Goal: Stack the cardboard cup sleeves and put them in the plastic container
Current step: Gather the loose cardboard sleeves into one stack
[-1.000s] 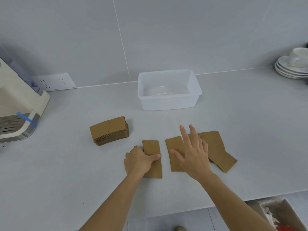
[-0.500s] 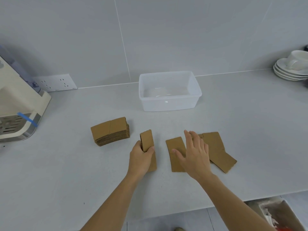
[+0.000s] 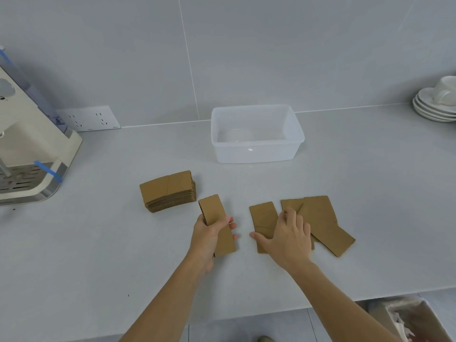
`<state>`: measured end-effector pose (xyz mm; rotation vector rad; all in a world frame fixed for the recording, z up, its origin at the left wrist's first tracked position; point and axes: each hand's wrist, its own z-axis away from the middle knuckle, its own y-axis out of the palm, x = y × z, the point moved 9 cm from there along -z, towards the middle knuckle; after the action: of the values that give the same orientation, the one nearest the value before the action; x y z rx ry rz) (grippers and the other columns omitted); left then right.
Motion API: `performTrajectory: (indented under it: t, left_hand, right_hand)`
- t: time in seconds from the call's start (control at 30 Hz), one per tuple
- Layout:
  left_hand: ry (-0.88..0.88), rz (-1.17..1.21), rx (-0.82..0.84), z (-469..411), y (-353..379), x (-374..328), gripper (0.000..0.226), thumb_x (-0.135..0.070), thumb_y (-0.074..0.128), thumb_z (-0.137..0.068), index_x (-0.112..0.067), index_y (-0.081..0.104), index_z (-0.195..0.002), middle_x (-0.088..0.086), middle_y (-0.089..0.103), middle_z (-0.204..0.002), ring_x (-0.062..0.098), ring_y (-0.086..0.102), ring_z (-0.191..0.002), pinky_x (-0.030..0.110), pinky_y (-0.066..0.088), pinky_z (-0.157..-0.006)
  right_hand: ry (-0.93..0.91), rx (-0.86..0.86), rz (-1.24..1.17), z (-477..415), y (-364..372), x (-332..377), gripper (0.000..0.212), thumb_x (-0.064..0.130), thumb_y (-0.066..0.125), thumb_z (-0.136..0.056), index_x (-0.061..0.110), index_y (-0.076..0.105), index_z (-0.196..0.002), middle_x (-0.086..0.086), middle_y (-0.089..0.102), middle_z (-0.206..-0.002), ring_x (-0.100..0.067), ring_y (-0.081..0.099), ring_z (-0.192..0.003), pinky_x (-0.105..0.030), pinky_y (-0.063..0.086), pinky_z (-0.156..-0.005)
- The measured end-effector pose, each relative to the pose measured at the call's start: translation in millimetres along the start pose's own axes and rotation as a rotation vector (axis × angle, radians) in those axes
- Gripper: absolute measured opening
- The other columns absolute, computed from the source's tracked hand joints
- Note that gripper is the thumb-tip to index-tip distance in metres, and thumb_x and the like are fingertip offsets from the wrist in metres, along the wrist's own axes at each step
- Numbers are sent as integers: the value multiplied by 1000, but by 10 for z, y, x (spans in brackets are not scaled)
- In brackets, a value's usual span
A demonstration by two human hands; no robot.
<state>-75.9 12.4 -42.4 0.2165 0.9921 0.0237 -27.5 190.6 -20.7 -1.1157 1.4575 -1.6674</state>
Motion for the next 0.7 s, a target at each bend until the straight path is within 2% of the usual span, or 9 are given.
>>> performTrajectory:
  t: [0.13,0.3,0.4,0.5,0.6,0.7]
  left_hand:
    - [-5,12,16,-1,4,29,29,-22,70,-80,-13,59,-105,8,71,-90,20,71,-74,46,57,-80]
    - [-8,29,32,0,39,67,34,-24,72,-78,-12,59,-108,8,71,-90,20,70,-72,48,56,-82]
    - [-10,32,35,-10,50,75,32,-25,72,-78,-13,60,-105,5,73,-81,19,71,-68,50,55,-84]
    - [-13,29,42,-16,59,80,31,-25,73,-77,-14,61,-103,3,74,-76,19,71,-68,51,54,-85]
    - [-16,22,49,-19,70,85,31,-25,73,-77,-15,61,-103,2,74,-75,19,71,-68,50,55,-85]
    - [-17,26,56,-20,81,79,28,-25,72,-77,-16,61,-101,1,74,-72,19,70,-68,48,55,-85]
  right_hand:
    - [-8,-15,16,14,38,16,89,69,51,-73,-3,43,-126,-12,42,-135,-29,44,-115,-38,34,-96]
    - [-26,-18,6,8,90,9,75,58,72,-60,-5,62,-100,-17,61,-113,-34,59,-92,-44,47,-78]
    - [-18,-30,-19,11,75,1,70,54,69,-67,-4,59,-106,-17,55,-123,-35,54,-103,-45,43,-86]
    - [-4,15,-53,-6,72,7,66,50,57,-78,2,47,-121,-12,39,-139,-29,39,-120,-39,29,-100]
    - [52,53,-131,-28,59,-23,60,47,55,-77,8,41,-121,-7,32,-140,-24,33,-123,-35,23,-103]
    - [93,65,-185,-33,48,-56,65,43,58,-75,9,36,-125,-6,31,-139,-24,31,-124,-35,21,-103]
